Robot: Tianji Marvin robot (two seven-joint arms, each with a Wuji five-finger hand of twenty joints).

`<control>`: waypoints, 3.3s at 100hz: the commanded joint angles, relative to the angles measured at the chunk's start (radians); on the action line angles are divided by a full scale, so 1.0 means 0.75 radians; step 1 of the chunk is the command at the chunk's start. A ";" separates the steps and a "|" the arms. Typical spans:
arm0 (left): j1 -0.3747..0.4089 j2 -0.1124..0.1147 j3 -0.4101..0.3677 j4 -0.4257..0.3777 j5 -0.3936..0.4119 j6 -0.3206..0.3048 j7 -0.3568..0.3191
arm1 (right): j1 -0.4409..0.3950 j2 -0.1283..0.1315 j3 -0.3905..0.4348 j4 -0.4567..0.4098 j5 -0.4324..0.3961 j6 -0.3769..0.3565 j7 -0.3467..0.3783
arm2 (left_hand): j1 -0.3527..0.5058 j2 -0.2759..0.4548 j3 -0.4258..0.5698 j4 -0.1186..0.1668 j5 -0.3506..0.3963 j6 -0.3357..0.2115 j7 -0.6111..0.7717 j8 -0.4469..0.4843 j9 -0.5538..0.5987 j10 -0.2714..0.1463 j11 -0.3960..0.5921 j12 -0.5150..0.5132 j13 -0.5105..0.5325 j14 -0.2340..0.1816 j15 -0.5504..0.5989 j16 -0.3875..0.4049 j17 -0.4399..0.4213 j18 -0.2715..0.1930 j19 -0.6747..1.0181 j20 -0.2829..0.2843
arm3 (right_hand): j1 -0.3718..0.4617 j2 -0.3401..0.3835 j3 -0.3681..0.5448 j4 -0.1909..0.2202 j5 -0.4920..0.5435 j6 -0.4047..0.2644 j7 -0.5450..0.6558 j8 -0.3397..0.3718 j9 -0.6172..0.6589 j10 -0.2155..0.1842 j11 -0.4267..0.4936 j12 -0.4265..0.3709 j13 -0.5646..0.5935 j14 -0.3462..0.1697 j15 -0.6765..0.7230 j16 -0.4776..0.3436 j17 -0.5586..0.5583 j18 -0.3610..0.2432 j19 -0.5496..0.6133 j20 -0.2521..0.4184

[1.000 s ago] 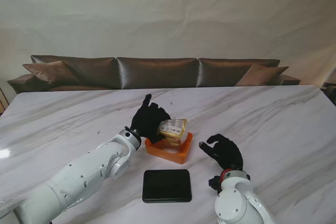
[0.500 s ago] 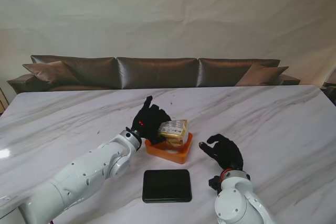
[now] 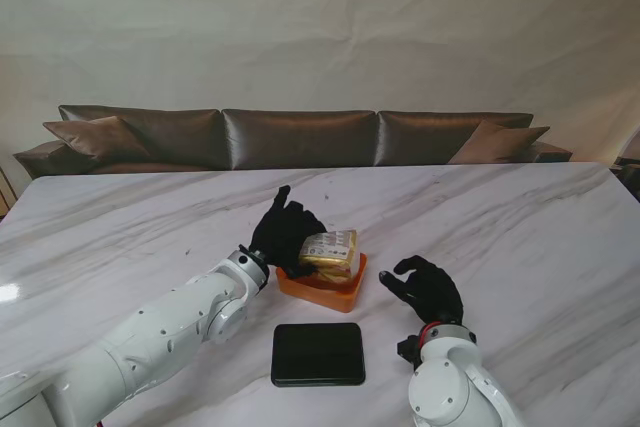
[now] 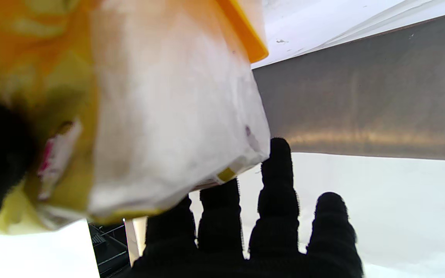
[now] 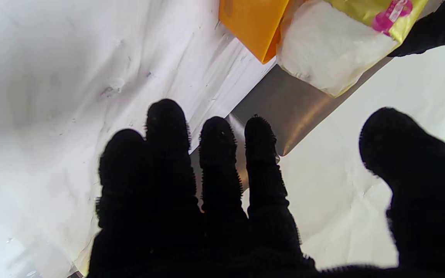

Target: Refill a tissue box and feed the first sheet

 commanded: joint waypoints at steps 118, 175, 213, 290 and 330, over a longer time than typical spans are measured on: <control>0.400 0.159 -0.591 -0.445 0.035 -0.070 -0.374 | -0.039 0.021 0.009 -0.046 -0.078 -0.016 0.060 | 0.931 0.402 -0.302 0.282 0.033 0.045 0.181 0.003 0.107 0.021 -0.079 -0.044 0.239 -0.029 -0.117 -0.122 0.184 -0.074 1.849 -0.118 | 0.054 -0.022 0.076 -0.053 0.091 -0.100 0.020 -0.003 -0.072 -0.047 -0.062 -0.052 -0.096 -0.016 -0.169 -0.059 -0.069 -0.075 -0.126 -0.021; 0.355 0.176 -0.478 -0.351 0.151 -0.092 -0.221 | -0.023 0.014 -0.026 -0.023 -0.062 -0.019 0.047 | 1.248 0.348 -0.188 0.308 0.131 -0.046 0.053 0.026 0.113 -0.144 -0.156 -0.087 0.260 -0.196 -0.193 -0.308 0.290 -0.245 1.715 -0.281 | 0.047 -0.020 0.093 -0.086 0.119 -0.101 0.013 0.005 -0.070 -0.045 -0.037 -0.043 -0.090 -0.018 -0.164 -0.054 -0.075 -0.073 -0.145 -0.016; 0.254 0.153 -0.311 -0.216 0.154 -0.046 -0.082 | -0.029 0.012 -0.015 -0.034 -0.049 -0.029 0.039 | 1.168 0.315 -0.201 0.284 0.264 -0.056 0.088 0.023 0.209 -0.148 -0.138 -0.084 0.256 -0.162 -0.143 -0.313 0.276 -0.218 1.792 -0.215 | 0.043 -0.019 0.096 -0.091 0.132 -0.101 0.012 0.008 -0.061 -0.044 -0.029 -0.038 -0.079 -0.017 -0.156 -0.051 -0.071 -0.077 -0.149 -0.015; 0.308 0.212 -0.306 -0.274 0.290 0.006 -0.085 | -0.028 -0.001 -0.026 -0.029 -0.002 -0.062 0.009 | 1.005 0.278 -0.233 0.151 0.335 -0.135 0.070 -0.069 0.283 -0.164 -0.192 -0.090 0.120 -0.171 -0.056 -0.264 0.138 -0.132 1.912 -0.102 | 0.037 -0.011 0.108 -0.093 0.148 -0.099 0.008 0.011 -0.049 -0.039 -0.028 -0.034 -0.057 -0.009 -0.137 -0.045 -0.058 -0.079 -0.151 -0.019; 0.476 0.270 -0.459 -0.469 0.431 -0.005 -0.217 | -0.027 -0.005 -0.029 -0.016 0.016 -0.080 -0.001 | 1.009 0.275 -0.277 0.092 0.396 -0.193 0.150 -0.169 0.406 -0.155 -0.285 -0.002 0.160 -0.168 -0.050 -0.252 0.142 -0.091 1.933 -0.084 | 0.037 -0.010 0.117 -0.099 0.156 -0.098 0.006 0.012 -0.041 -0.038 -0.029 -0.034 -0.046 -0.006 -0.129 -0.043 -0.053 -0.082 -0.151 -0.021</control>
